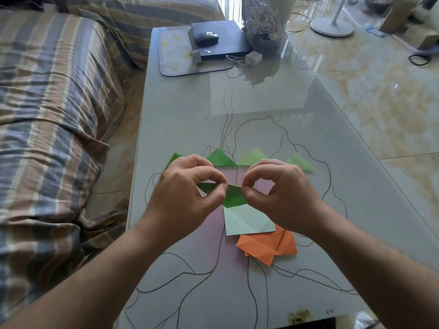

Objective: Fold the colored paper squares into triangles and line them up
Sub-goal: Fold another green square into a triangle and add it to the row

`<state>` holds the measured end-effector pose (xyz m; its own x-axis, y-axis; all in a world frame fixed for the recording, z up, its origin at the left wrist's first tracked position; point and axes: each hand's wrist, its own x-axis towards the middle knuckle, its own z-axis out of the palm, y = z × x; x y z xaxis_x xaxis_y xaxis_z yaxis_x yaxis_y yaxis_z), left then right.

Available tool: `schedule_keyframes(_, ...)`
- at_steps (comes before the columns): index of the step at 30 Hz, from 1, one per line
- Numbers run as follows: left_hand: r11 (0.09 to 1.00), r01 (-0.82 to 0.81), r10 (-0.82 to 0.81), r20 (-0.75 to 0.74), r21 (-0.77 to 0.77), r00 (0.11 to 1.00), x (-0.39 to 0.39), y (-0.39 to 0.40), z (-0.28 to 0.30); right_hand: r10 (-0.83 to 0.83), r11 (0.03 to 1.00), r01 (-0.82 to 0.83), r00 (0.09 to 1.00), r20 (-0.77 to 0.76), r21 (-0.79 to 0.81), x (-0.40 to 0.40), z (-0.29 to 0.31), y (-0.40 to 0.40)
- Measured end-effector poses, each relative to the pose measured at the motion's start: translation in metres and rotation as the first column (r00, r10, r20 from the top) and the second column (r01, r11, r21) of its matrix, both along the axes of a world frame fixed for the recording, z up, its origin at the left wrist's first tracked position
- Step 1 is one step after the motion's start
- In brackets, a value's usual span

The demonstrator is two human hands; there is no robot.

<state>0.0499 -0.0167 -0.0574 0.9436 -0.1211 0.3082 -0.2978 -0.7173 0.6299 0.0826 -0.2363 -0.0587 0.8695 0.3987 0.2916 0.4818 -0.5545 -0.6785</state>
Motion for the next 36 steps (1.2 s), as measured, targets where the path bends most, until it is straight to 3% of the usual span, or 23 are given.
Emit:
schedule_keyframes(8, 0.999, -0.015, 0.015, -0.009, -0.035, 1.0, 0.0, 0.002, 0.001, -0.021, 1.0, 0.021, 1.0, -0.018, 0.016, -0.001, -0.003, -0.002)
schedule_keyframes(27, 0.997, -0.039, 0.028, -0.16, -0.062, 0.987, 0.003, 0.014, 0.008, -0.013, 1.0, 0.015, 0.952, -0.306, 0.006, 0.007, 0.008, -0.016)
schedule_keyframes(36, 0.999, -0.009, -0.001, -0.184, -0.053, 0.983, 0.0, 0.003, 0.002, 0.049, 0.997, -0.057, 0.99, -0.135, -0.055, 0.001, 0.005, -0.001)
